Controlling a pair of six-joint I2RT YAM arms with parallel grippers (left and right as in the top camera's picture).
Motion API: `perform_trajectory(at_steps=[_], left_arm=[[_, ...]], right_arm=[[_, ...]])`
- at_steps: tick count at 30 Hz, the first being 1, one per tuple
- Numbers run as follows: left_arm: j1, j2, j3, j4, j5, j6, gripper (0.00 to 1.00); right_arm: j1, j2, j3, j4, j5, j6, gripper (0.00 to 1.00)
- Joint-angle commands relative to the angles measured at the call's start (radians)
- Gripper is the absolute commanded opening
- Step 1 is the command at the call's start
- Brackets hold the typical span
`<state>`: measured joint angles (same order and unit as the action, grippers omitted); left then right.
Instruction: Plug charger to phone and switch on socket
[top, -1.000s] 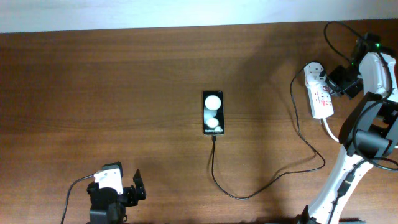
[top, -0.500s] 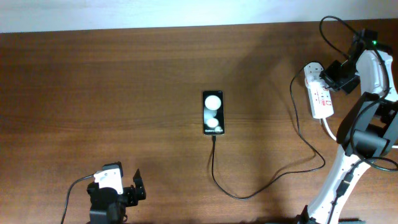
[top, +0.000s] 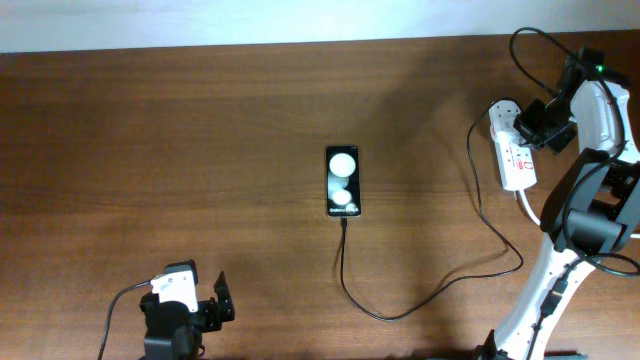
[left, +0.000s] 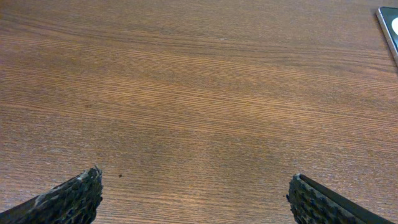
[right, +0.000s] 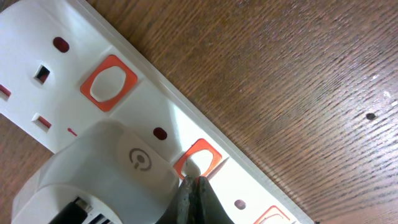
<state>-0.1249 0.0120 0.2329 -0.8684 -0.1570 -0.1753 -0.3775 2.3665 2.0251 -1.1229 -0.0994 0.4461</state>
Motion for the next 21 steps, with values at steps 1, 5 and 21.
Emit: perform_trajectory(at_steps=[1, 5, 21], left_arm=[[0.002, -0.004, -0.004, -0.002, 0.006, 0.013, 0.99], [0.002, -0.004, -0.004, -0.002, 0.006, 0.013, 0.99], [0.002, -0.004, -0.004, -0.002, 0.006, 0.013, 0.99]], right_arm=[[0.016, -0.007, -0.024, -0.015, -0.001, 0.007, 0.04], [0.017, -0.003, -0.028, -0.031, 0.027, 0.039, 0.04], [-0.010, -0.020, 0.120, -0.076, 0.041, 0.041, 0.04]])
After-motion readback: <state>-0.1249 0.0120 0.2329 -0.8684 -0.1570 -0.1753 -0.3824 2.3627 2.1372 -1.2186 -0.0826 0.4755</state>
